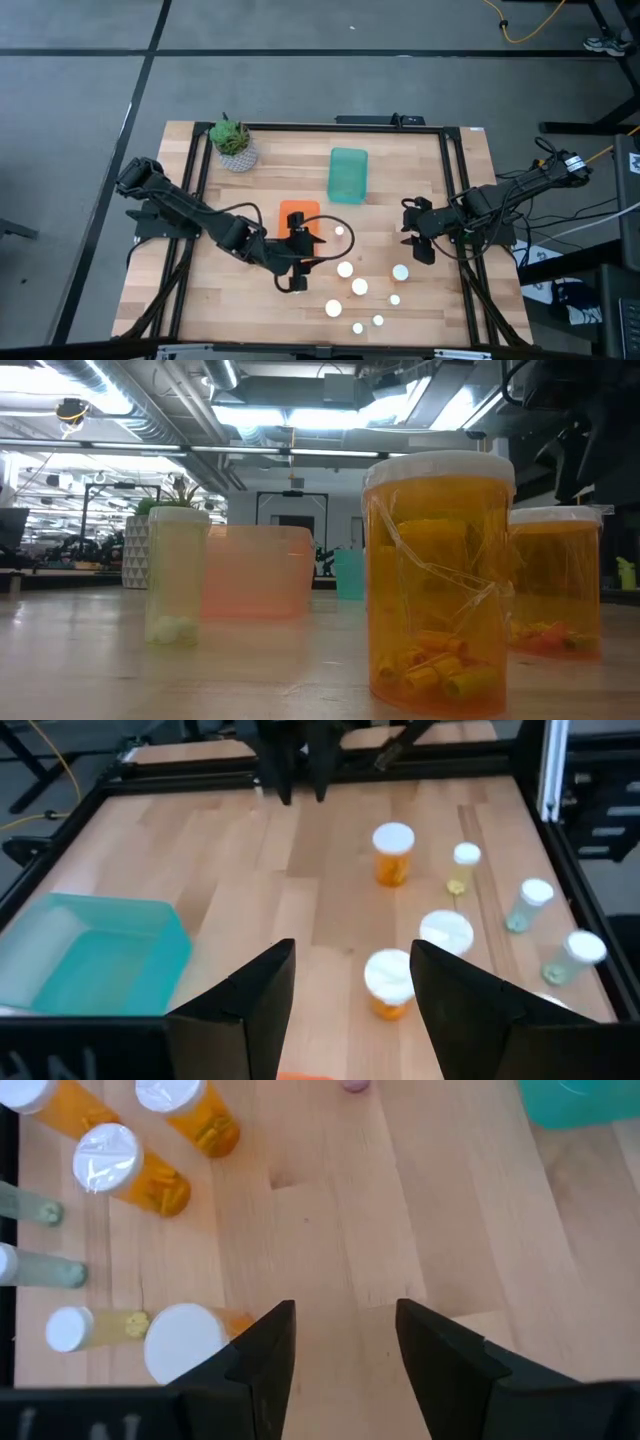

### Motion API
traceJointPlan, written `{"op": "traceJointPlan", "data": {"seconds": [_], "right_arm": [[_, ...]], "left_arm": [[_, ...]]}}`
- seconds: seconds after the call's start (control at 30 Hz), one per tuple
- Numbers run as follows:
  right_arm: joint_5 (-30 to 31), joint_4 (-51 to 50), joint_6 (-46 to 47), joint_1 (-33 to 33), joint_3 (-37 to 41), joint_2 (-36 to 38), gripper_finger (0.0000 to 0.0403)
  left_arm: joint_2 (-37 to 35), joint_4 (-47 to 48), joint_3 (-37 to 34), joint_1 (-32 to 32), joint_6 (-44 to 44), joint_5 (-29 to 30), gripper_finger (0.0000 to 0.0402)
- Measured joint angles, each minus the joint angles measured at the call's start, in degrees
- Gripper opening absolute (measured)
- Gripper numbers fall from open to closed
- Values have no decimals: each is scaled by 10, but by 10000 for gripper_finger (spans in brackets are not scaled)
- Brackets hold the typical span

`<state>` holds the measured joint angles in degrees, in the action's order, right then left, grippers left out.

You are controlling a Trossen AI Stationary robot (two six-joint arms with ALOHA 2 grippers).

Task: Pick and place medicine bottles into bin by pill shape (circle, oval)
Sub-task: Put the small yellow pill bottle into the orange bin

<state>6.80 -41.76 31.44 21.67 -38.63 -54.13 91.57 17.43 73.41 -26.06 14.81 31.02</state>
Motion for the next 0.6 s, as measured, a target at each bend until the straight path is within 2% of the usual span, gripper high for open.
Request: {"op": "traceJointPlan", "data": {"seconds": [0.27, 0.6], "right_arm": [[0, -4, -9, 0, 0, 0, 177], [0, -5, 21, 0, 0, 0, 177]], "left_arm": [[0, 27, 0, 9, 72, -3, 192], [0, 48, 0, 8, 88, -1, 192]]}}
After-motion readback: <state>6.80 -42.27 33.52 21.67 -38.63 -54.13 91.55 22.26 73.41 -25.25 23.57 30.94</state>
